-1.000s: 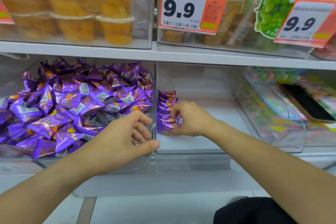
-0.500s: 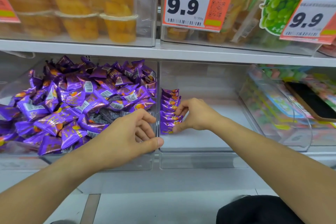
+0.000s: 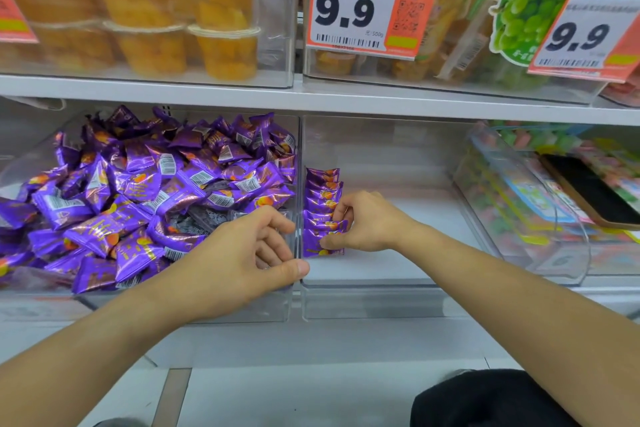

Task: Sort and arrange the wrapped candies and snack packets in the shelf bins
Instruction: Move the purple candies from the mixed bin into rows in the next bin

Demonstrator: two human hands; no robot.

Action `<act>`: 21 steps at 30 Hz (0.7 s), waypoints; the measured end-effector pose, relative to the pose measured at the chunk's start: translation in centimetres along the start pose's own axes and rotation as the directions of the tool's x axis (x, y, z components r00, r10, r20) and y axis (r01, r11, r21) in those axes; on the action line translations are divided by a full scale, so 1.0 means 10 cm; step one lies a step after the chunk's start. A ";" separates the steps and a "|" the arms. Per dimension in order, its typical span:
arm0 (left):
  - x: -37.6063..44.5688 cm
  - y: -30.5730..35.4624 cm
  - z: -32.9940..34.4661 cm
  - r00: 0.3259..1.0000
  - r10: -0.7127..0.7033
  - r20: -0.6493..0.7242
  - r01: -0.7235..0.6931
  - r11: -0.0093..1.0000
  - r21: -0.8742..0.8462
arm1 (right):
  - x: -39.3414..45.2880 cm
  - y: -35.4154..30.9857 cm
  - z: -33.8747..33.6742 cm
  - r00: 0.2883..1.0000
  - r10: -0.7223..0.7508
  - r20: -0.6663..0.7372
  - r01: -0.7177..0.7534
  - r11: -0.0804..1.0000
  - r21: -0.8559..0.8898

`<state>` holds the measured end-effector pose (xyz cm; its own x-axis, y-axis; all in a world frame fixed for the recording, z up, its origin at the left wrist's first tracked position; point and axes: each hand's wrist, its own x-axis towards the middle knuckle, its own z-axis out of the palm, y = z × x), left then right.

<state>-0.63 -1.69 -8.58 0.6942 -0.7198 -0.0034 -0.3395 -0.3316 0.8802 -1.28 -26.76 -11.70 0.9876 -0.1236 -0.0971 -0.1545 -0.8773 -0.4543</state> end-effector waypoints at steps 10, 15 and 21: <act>-0.01 -0.01 0.00 1.000 -0.001 -0.001 0.001 1.000 0.006 | -0.04 0.00 -0.02 0.999 -0.006 0.032 0.007 1.000 -0.027; -0.01 -0.02 -0.01 1.000 0.003 0.006 -0.003 1.000 0.019 | -0.03 -0.01 0.00 0.998 -0.060 -0.007 0.059 0.996 -0.061; -0.01 -0.02 -0.02 1.000 0.003 0.012 -0.003 1.000 0.013 | -0.01 0.00 0.03 0.996 -0.082 -0.044 0.080 0.996 -0.044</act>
<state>-0.48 -1.39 -8.65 0.6855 -0.7281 -0.0067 -0.3499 -0.3375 0.8739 -1.37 -26.59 -11.91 0.9972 -0.0718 -0.0211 -0.0739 -0.9040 -0.4211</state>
